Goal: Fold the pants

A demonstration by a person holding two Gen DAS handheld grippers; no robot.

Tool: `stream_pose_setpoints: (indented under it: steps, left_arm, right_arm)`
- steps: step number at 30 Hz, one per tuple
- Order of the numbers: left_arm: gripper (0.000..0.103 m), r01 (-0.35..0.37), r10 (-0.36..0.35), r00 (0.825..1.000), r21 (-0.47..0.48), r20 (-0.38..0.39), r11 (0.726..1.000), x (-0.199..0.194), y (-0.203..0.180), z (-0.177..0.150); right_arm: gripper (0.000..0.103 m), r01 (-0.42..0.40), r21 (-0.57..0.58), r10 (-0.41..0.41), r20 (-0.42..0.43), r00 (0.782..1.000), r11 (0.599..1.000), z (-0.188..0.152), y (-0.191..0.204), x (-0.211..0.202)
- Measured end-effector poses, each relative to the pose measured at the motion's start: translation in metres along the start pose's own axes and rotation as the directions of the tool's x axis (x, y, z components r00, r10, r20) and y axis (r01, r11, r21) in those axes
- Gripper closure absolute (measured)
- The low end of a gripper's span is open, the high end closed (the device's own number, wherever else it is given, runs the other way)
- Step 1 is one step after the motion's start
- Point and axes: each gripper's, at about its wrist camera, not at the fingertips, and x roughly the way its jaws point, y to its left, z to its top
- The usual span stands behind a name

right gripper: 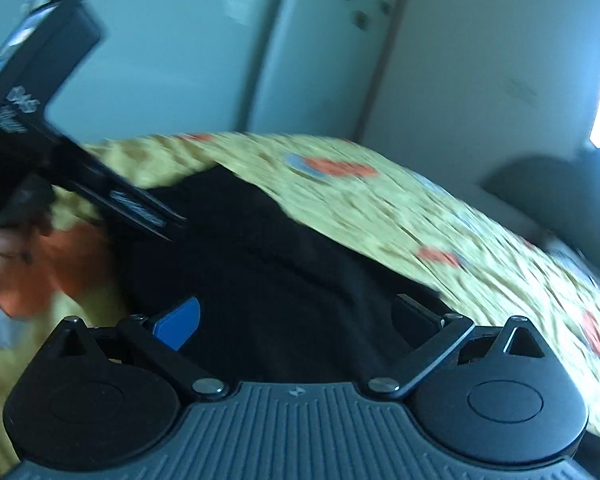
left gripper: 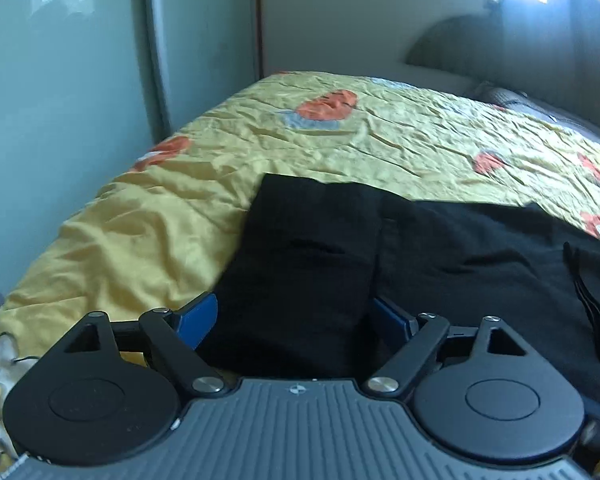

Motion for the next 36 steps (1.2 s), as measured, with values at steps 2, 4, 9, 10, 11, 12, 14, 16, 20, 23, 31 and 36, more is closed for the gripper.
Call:
stream_pose_setpoints:
  steps: [2,4,9,10,11,12,14,16,20,23,31,36]
  left_arm:
    - [0.018,-0.016,0.015,1.0,-0.075,-0.007,0.997,-0.003,0.016,0.005]
    - [0.018,0.008,-0.013,0.999,-0.163,-0.03,0.987,-0.004,0.036,0.009]
    - [0.015,0.146,-0.203,0.974,-0.413,-0.099,0.899,-0.001,0.078,0.01]
    - [0.015,0.171,-0.243,0.964,-0.448,-0.108,0.877,0.0,0.083,0.008]
    - [0.015,0.193,-0.278,0.954,-0.476,-0.115,0.858,0.0,0.087,0.007]
    - [0.015,0.21,-0.307,0.944,-0.501,-0.119,0.84,0.001,0.089,0.006]
    - [0.015,0.241,-0.357,0.926,-0.537,-0.122,0.809,0.0,0.093,0.003]
    - [0.015,0.275,-0.414,0.902,-0.576,-0.122,0.77,0.003,0.096,0.002]
    - [0.012,0.338,-0.534,0.837,-0.655,-0.119,0.675,0.013,0.098,-0.004]
    - [0.011,0.348,-0.598,0.795,-0.73,-0.102,0.588,0.026,0.099,-0.012]
    - [0.011,0.381,-0.639,0.769,-0.812,0.011,0.443,0.038,0.106,-0.009]
    - [0.011,0.425,-0.635,0.771,-0.781,0.048,0.457,0.032,0.108,-0.002]
  right_arm:
    - [0.001,-0.028,-0.061,0.029,0.018,0.999,0.998,0.009,0.02,0.004]
    - [0.001,-0.022,-0.148,0.028,0.034,0.999,0.989,0.015,0.041,0.009]
    - [0.001,-0.007,-0.34,0.022,0.04,0.999,0.94,0.016,0.085,0.022]
    - [0.001,-0.004,-0.367,0.018,0.035,0.999,0.93,0.016,0.091,0.025]
    - [0.001,0.008,-0.394,0.005,0.033,0.999,0.919,0.015,0.096,0.028]
    - [0.001,0.03,-0.424,-0.016,0.036,0.999,0.905,0.013,0.102,0.03]
    - [0.001,0.083,-0.475,-0.066,0.052,0.996,0.876,0.012,0.109,0.034]
    - [0.001,0.153,-0.508,-0.13,0.08,0.988,0.847,0.012,0.114,0.04]
    - [0.001,0.219,-0.519,-0.184,0.12,0.976,0.826,0.017,0.114,0.051]
    - [0.001,0.261,-0.492,-0.21,0.157,0.965,0.831,0.021,0.112,0.051]
    - [0.001,0.155,-0.373,-0.131,0.088,0.987,0.915,0.036,0.094,0.049]
    - [0.018,0.108,-0.492,-0.075,0.087,0.993,0.864,0.032,0.122,0.066]
